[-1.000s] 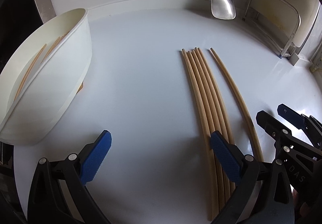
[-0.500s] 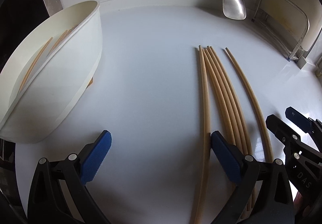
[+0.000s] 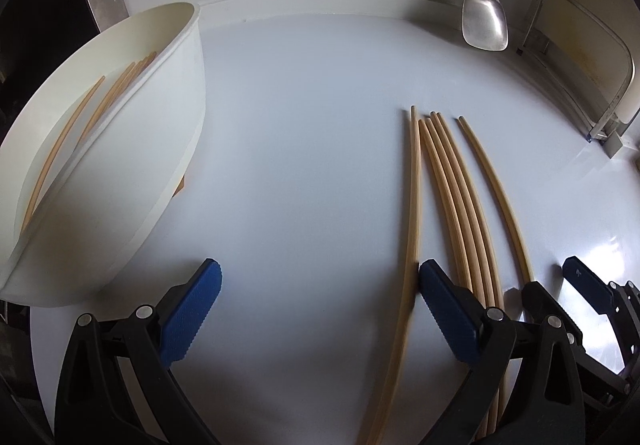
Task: Organize utensils
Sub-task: 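Close the left tool on one chopstick while the right tool closes on another, then carry the held chopsticks with both tools over the white basin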
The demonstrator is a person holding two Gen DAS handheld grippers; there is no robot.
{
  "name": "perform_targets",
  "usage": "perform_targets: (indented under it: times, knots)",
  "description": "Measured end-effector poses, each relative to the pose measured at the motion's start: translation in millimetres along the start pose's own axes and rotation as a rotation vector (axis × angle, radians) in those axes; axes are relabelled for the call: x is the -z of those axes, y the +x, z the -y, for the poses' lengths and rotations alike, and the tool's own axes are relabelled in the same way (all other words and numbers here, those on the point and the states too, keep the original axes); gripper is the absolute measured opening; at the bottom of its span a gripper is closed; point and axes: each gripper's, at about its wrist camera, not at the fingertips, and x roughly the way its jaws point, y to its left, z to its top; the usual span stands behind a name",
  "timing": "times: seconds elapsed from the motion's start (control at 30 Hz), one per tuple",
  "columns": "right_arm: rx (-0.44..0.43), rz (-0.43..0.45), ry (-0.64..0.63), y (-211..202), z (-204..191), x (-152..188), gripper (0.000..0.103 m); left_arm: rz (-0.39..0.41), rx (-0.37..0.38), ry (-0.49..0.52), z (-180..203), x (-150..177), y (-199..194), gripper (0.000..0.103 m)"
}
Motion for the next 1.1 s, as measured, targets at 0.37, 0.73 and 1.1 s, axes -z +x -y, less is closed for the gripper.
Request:
perform_targets:
  times: [0.37, 0.73, 1.1]
  knots:
    - [0.002, 0.002, -0.024, 0.8, -6.9, -1.6, 0.031, 0.034, 0.042, 0.06, 15.8, -4.1, -6.9, 0.057]
    - [-0.014, -0.033, 0.012, 1.3, -3.7, -7.2, 0.006, -0.02, 0.111, 0.105, 26.4, 3.0, -16.5, 0.007]
    - [-0.065, -0.028, 0.141, -48.7, 4.3, -41.6, 0.006, 0.047, 0.145, 0.108, -6.7, -37.1, -91.1, 0.007]
